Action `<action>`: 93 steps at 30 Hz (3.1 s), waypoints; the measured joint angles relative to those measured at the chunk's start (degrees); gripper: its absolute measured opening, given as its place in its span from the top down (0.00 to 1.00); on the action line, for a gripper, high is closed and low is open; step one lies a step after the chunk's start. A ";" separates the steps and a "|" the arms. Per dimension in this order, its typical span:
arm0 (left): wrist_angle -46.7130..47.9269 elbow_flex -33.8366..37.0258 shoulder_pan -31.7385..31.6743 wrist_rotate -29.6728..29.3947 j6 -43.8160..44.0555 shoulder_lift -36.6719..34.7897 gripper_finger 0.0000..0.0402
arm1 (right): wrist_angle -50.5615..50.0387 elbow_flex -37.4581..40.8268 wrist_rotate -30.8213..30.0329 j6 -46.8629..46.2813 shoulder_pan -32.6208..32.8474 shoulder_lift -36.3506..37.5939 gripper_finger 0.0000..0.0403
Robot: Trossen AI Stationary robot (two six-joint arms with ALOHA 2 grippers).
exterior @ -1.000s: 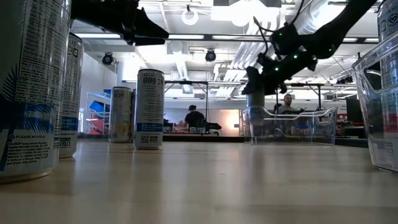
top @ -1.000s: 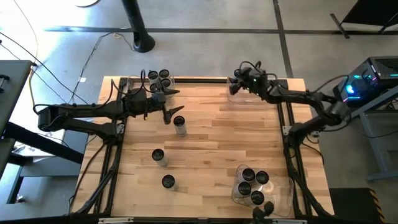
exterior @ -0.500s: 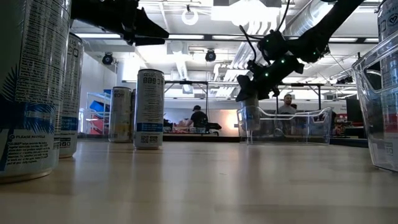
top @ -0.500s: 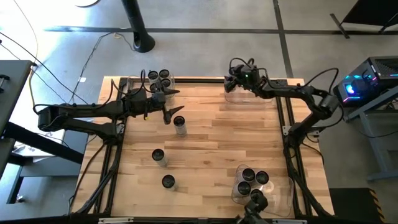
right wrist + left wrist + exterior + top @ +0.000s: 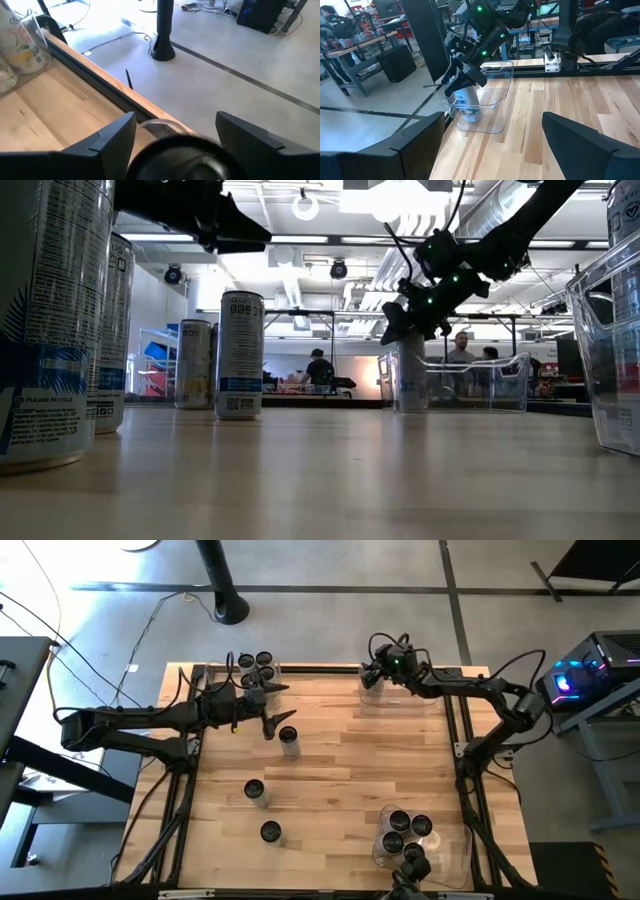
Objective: Sort soda cans
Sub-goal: Put the white-blue soda can into the top right transparent bin
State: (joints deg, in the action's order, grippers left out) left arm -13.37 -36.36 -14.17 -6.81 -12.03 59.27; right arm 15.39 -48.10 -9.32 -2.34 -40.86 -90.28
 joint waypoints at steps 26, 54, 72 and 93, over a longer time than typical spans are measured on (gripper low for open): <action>3.25 -0.04 5.09 -19.28 -0.61 -2.04 0.18 | 0.75 0.11 15.43 5.44 16.18 17.59 0.35; 37.41 7.05 30.65 -34.28 34.81 -16.73 0.18 | 11.47 -27.99 29.56 10.59 33.00 -23.58 0.32; 21.85 16.98 30.71 -34.05 29.48 -18.80 0.18 | -16.01 -39.65 29.22 14.86 31.08 -27.30 0.14; 21.11 16.98 30.71 -34.52 27.34 -18.80 0.18 | -10.69 -32.79 13.84 8.18 33.69 -21.55 0.42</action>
State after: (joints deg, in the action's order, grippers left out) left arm 7.75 -19.38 16.53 -41.33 15.30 40.47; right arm 4.71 -80.88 4.52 5.84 -7.17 -111.83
